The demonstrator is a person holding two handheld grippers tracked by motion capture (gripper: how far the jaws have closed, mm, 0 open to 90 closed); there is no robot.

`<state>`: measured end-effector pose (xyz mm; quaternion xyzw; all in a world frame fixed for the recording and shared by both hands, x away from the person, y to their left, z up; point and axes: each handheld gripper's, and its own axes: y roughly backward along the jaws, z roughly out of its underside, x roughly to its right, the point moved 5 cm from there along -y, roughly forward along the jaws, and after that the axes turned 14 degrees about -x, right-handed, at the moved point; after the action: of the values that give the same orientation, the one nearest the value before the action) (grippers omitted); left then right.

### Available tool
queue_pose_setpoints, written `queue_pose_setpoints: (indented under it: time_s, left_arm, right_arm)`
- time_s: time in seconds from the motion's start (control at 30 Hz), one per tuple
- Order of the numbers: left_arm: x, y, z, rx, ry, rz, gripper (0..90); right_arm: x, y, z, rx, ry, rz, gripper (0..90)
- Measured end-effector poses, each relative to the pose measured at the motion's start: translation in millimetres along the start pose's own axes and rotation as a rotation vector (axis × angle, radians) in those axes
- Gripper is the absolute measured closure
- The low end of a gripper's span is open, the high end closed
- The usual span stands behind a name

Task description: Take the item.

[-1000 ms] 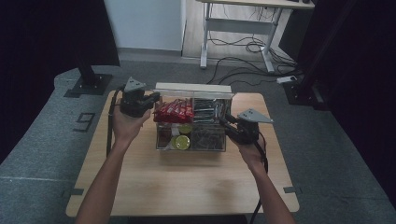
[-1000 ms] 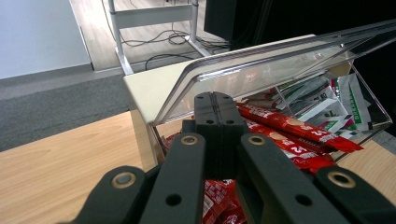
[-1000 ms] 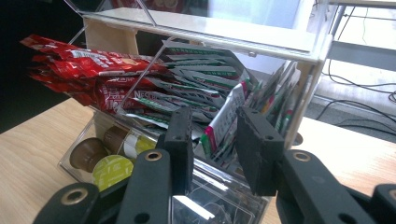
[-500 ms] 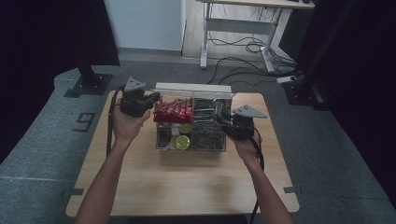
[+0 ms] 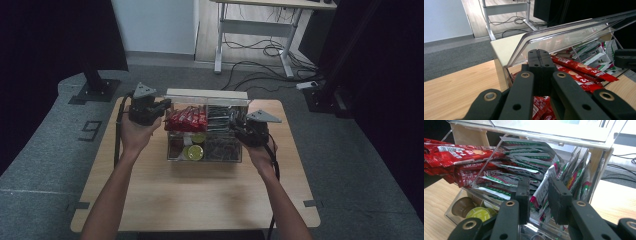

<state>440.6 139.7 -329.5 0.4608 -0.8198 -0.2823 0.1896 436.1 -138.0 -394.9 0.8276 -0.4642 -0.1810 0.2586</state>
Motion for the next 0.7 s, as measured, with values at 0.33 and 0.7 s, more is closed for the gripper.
queue_pose_setpoints:
  time_s: [0.33, 0.7]
  left_arm:
    - [0.2, 0.0, 0.1, 0.0, -0.002, -0.004, 90.0]
    - [0.3, 0.8, -0.1, 0.002, -0.005, -0.009, 90.0]
  right_arm:
    - [-3.6, -3.2, -1.9, -0.013, 0.002, 0.026, 72.3]
    - [-7.4, -7.1, 1.6, -0.046, 0.013, 0.053, 73.4]
